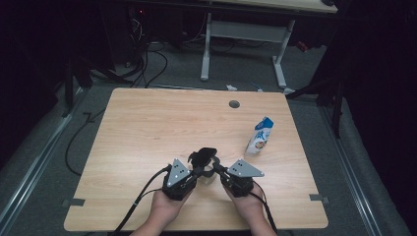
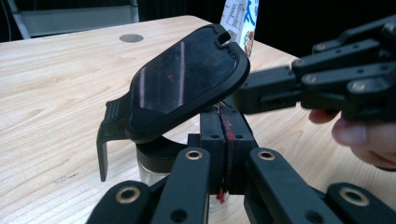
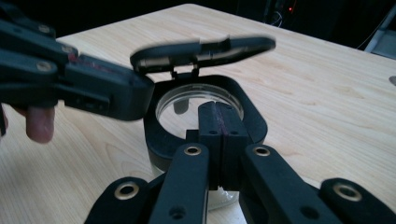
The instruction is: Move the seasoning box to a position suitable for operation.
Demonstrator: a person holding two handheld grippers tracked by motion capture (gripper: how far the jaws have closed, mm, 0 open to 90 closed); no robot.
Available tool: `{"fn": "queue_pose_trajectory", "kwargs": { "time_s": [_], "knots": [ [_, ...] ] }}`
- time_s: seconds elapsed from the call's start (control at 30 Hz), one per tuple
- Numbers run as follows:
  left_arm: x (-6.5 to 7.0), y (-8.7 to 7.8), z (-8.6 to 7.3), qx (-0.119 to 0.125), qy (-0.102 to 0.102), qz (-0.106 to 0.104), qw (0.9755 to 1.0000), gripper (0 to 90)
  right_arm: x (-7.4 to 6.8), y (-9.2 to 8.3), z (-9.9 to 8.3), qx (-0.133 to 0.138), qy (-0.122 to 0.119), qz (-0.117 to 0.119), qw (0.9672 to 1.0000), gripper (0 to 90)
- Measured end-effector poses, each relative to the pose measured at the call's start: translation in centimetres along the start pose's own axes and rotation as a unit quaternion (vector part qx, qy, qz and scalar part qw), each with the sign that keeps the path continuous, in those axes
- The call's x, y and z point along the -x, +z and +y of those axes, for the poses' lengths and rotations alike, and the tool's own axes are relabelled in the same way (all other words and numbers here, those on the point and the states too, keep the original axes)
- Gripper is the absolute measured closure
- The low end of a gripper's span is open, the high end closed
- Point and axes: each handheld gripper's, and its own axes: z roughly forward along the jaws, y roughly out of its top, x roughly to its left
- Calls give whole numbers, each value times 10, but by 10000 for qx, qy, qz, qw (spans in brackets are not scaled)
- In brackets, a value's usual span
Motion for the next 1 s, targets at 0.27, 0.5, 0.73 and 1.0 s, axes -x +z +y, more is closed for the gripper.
{"fn": "queue_pose_trajectory", "kwargs": {
  "time_s": [0.27,0.5,0.73,1.0],
  "knots": [
    [-5,-2,3,95,-49,89,9999,889,0,0,-1,34,10,7,10000,898],
    [-11,-4,8,175,-107,200,9996,889,1,0,-1,45,12,25,10000,898],
    [-16,-6,11,212,-134,286,9993,889,1,0,-2,82,26,51,10000,898],
    [-21,-7,14,218,-146,385,9989,889,1,0,-2,92,7,48,9999,898]
  ]
}}
